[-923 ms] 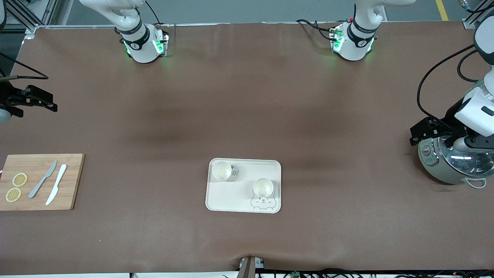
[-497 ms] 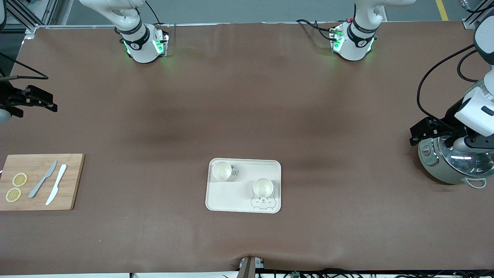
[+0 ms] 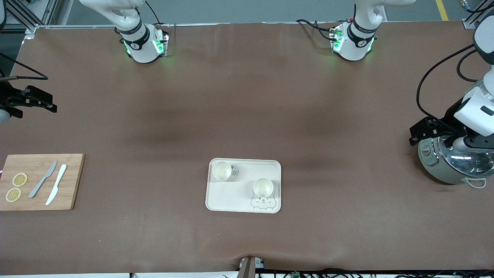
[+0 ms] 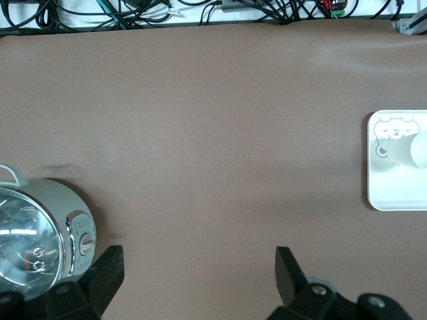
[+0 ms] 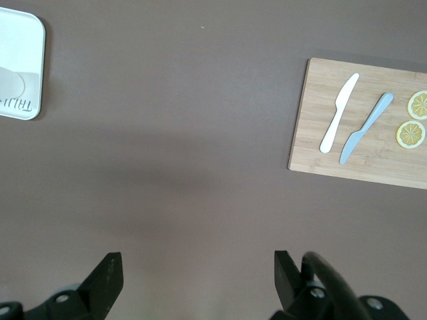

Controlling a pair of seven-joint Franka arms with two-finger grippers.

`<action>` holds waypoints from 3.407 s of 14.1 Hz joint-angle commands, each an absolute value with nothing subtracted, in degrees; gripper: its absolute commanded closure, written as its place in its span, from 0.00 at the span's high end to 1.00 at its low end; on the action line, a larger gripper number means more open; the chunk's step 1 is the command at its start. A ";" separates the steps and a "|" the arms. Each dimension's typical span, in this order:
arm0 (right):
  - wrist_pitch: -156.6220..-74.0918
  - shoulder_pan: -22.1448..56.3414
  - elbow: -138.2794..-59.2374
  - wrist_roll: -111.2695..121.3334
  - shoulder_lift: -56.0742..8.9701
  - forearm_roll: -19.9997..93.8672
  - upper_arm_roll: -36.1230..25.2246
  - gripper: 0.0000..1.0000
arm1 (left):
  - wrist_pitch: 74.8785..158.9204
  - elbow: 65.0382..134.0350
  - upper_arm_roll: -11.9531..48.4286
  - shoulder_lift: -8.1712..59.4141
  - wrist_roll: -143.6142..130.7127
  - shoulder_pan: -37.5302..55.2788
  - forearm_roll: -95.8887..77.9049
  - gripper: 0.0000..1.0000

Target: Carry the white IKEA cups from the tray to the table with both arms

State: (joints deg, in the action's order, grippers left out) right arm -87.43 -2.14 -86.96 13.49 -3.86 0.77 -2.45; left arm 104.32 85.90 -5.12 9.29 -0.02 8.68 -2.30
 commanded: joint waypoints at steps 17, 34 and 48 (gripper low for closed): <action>-87.98 -6.95 -84.73 12.84 -10.72 1.41 -1.41 1.00 | 102.30 73.23 -3.96 20.90 -22.31 18.18 -3.08 1.00; -85.34 -3.08 -85.87 -13.16 -17.31 8.16 -1.23 1.00 | 127.34 72.60 -2.99 39.54 -34.89 28.83 -4.75 1.00; -92.46 5.89 -85.52 -38.75 -22.58 10.28 -1.14 1.00 | 138.95 72.86 -2.99 47.55 -36.12 32.26 -4.66 1.00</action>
